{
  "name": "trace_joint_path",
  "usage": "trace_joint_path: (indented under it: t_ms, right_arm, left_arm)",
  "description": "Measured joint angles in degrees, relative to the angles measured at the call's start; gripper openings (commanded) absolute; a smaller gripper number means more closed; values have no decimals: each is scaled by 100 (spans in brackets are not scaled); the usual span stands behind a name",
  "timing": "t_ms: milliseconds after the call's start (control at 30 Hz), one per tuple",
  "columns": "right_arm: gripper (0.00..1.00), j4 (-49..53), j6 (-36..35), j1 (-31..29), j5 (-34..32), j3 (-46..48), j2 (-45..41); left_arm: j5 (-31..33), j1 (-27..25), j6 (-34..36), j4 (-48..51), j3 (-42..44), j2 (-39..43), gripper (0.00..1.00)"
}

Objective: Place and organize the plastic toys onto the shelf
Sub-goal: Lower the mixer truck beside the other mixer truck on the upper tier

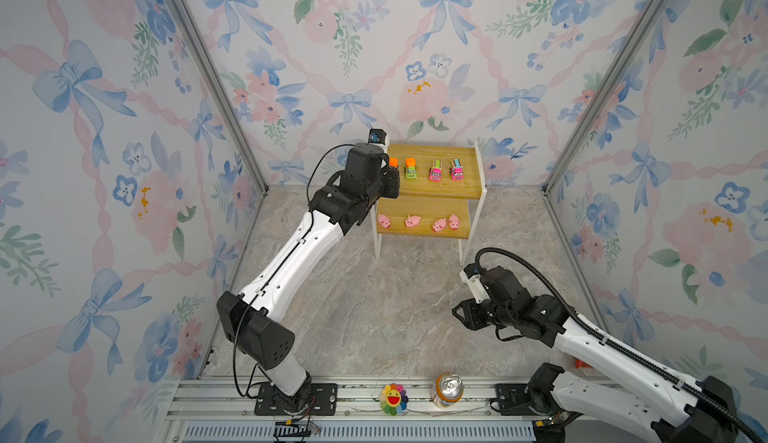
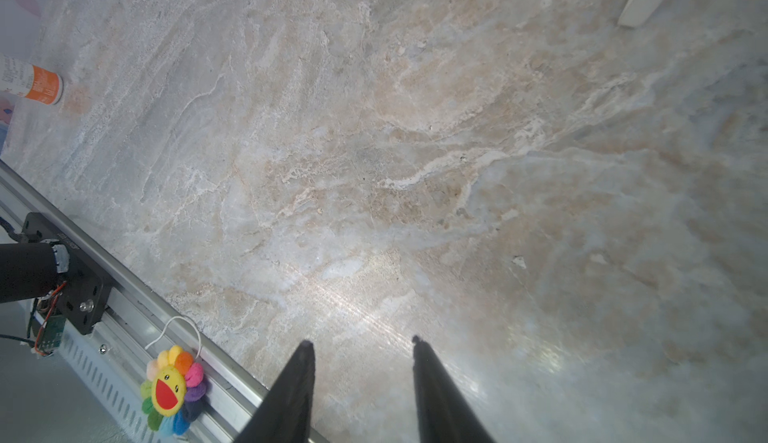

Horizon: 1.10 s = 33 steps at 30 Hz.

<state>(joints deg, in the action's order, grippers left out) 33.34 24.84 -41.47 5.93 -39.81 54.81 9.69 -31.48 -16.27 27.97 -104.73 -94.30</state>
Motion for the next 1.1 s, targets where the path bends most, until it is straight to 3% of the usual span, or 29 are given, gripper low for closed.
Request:
trace_joint_path:
  t_ms: [1100]
  right_arm:
    - [43, -4, -286, 542, 304, 251, -76]
  left_arm:
    - [898, -243, 131, 295, -769, -601, 30]
